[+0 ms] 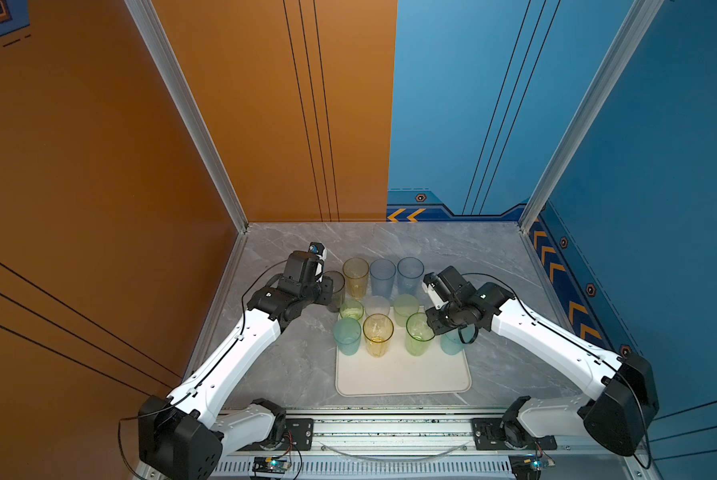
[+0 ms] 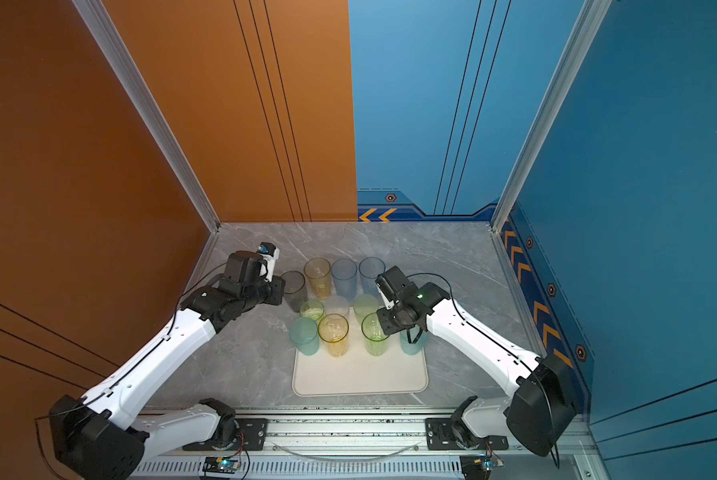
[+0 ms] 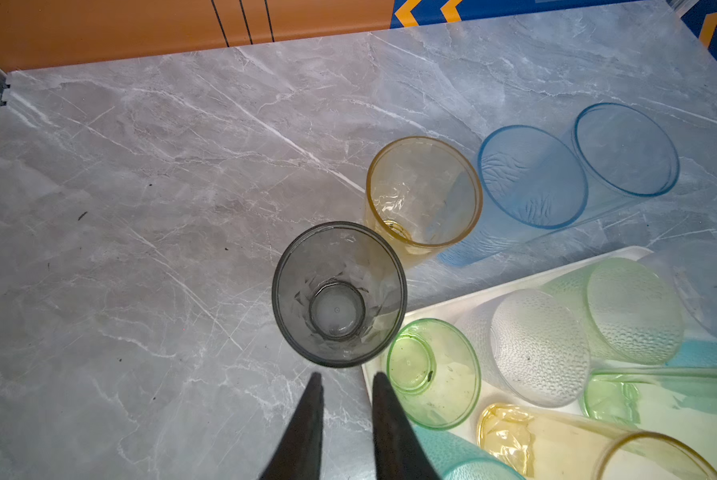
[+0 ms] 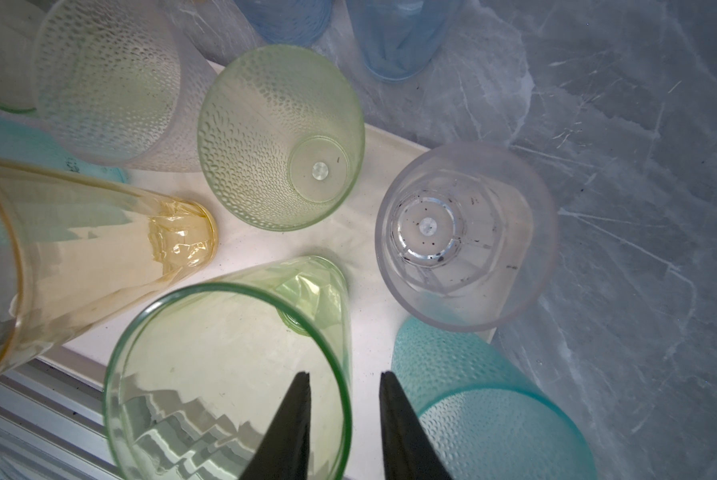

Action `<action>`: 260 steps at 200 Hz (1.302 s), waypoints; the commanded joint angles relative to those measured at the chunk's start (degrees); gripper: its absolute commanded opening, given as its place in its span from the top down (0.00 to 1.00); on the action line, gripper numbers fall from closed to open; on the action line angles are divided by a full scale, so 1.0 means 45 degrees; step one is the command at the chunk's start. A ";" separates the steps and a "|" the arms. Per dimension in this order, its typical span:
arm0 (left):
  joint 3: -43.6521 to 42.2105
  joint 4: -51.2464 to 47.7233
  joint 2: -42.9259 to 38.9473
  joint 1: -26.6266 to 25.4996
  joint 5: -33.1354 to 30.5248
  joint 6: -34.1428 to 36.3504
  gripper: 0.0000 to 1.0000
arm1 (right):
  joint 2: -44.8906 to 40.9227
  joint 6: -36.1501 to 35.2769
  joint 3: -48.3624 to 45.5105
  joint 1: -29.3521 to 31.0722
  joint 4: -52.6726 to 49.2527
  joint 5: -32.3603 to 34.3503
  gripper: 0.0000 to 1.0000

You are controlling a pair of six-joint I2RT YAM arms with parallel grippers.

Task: Place the glasses into the tray
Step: 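Open the right gripper and raise it off the green glass, then lower the left gripper onto the dark grey glass rim and close it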

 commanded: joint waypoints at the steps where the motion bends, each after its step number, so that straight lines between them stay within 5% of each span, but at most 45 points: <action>1: 0.0327 -0.0321 0.0070 0.0108 -0.0287 0.0132 0.77 | -0.0429 0.0201 -0.0080 -0.0048 0.0121 -0.0100 0.72; 122: 0.0112 -0.0428 0.0219 0.0762 -0.0813 0.0074 0.77 | -0.2714 0.0276 0.0117 -0.1365 0.0412 0.0268 0.62; 178: 0.0680 -0.1250 0.1099 0.2146 0.0395 0.0107 0.79 | -0.3116 0.0173 0.0562 -0.2497 0.0424 -0.0057 0.61; 260: 0.1690 -0.1598 0.2374 0.2188 0.1134 0.0373 0.76 | -0.2923 -0.0009 0.0888 -0.2542 0.0592 -0.0259 0.61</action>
